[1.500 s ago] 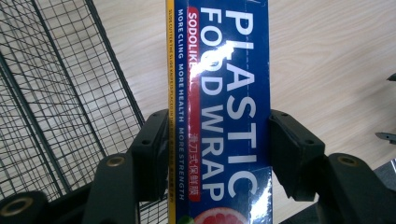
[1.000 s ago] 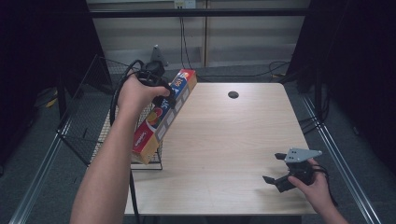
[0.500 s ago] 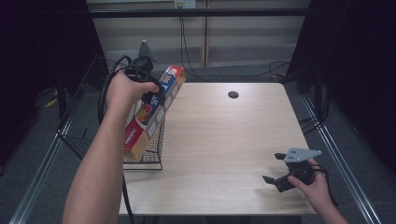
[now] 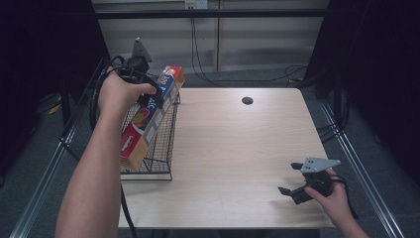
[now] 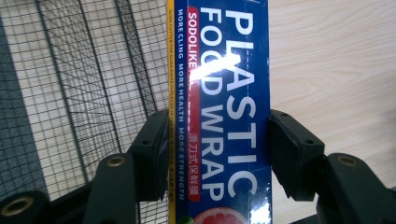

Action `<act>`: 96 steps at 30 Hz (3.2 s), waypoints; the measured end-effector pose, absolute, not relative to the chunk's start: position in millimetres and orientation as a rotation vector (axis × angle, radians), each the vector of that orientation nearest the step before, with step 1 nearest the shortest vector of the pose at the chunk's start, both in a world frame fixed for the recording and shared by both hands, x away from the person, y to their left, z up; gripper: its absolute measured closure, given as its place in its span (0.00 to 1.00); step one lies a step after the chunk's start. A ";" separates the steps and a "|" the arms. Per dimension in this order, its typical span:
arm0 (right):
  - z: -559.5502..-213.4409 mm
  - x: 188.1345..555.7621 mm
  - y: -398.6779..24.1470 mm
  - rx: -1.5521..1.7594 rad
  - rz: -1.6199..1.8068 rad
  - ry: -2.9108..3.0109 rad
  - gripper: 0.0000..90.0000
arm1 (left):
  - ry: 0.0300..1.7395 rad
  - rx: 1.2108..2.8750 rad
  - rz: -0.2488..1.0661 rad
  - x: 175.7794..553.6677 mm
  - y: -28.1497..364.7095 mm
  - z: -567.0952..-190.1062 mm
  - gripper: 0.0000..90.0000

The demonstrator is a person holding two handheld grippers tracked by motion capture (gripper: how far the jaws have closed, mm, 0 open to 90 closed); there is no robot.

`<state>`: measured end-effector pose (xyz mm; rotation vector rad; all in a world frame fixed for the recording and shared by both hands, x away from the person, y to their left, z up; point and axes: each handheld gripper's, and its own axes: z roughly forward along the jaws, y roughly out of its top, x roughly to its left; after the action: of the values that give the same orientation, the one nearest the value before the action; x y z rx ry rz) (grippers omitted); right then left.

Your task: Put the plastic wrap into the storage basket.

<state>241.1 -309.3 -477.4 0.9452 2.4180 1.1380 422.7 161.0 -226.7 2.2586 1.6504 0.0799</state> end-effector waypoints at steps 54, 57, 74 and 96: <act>-476.9 241.5 -308.3 0.930 1.136 2.422 0.01 | 1.817 2.170 0.168 439.5 213.5 -217.4 0.49; -476.9 241.5 -308.3 0.930 1.138 2.421 0.01 | 1.828 2.161 0.166 441.5 215.5 -217.2 0.49; -478.0 241.7 -308.1 0.944 1.130 2.421 0.01 | 1.910 2.124 0.201 449.5 238.6 -223.9 0.49; -479.5 242.5 -306.8 0.938 1.134 2.430 0.01 | 2.001 2.049 0.213 450.5 262.4 -246.2 0.48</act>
<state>242.5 -306.8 -479.5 0.9381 2.4297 1.1344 450.5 262.4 -246.2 2.0486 2.0013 0.2130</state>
